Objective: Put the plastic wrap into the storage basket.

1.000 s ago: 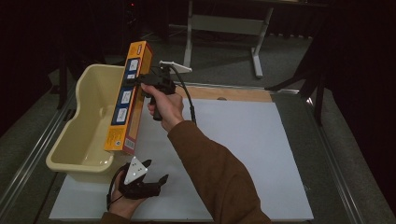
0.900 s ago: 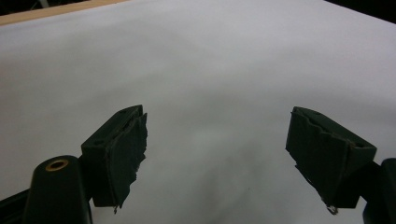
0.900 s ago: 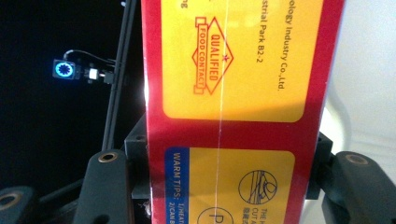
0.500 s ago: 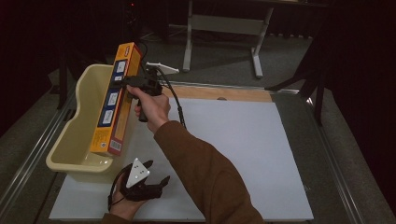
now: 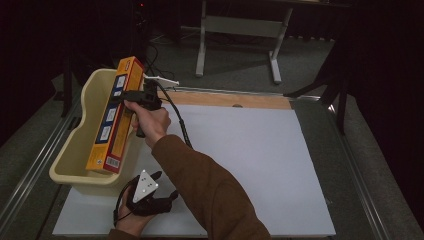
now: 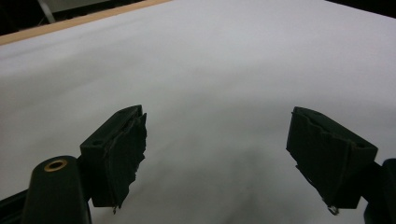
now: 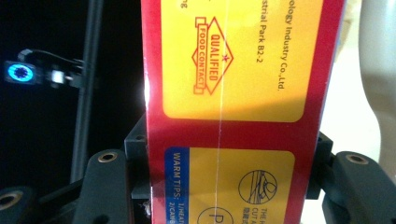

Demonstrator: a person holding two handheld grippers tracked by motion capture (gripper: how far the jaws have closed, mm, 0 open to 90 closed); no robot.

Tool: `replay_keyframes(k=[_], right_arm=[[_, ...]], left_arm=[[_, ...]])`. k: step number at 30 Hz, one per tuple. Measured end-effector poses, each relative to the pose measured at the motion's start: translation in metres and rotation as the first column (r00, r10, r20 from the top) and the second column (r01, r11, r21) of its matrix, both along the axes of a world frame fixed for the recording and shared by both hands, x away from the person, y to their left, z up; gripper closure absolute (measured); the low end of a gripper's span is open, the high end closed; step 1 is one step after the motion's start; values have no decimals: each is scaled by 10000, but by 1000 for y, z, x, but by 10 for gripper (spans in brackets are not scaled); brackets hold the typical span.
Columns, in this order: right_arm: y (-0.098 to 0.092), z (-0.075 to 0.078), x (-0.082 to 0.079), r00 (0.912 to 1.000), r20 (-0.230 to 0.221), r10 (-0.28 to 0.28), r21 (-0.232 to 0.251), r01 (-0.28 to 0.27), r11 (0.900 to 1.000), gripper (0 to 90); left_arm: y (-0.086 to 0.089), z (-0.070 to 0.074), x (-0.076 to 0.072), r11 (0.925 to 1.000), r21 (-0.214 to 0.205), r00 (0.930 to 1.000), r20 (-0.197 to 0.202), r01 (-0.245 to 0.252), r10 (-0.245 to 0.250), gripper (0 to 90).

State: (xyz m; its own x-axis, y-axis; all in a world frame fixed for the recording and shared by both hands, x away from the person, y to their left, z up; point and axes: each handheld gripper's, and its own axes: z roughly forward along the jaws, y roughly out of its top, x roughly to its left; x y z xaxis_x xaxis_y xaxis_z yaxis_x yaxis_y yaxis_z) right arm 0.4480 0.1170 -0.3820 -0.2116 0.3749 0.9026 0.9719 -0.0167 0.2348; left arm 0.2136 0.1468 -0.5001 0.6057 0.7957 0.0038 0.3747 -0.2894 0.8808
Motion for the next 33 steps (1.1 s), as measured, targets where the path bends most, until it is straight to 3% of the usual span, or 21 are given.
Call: replay_keyframes(k=[5, 10, 15, 20, 25, 33], right_arm=[[6, -9, -1, 9992, -395, -107, -213, 99, 9997, 398], [11, -13, -1, 9986, -422, -305, -258, 294, 9992, 397], [18, -22, -5, 9987, -348, -366, -977, 331, 9947, 396], [22, -28, -3, 9970, -625, -450, -1238, 370, 9916, 392], [24, -33, -1, 9930, -1010, -613, -1833, 419, 9822, 382], [29, -28, -6, 9912, -862, -1009, -2951, 713, 9528, 363]], left_arm=[[2, 0, 1, 10000, 19, 10000, 14, -32, 32, 199], [4, 1, 1, 9999, -53, 9999, 7, -126, 126, 199], [9, 1, 2, 9997, -99, 9997, 10, -227, 228, 199], [11, 2, 3, 9992, -195, 9994, 26, -339, 339, 199], [13, 2, 3, 9990, -212, 9992, 41, -399, 400, 199], [17, 2, 5, 9983, -259, 9986, 11, -524, 525, 205]])
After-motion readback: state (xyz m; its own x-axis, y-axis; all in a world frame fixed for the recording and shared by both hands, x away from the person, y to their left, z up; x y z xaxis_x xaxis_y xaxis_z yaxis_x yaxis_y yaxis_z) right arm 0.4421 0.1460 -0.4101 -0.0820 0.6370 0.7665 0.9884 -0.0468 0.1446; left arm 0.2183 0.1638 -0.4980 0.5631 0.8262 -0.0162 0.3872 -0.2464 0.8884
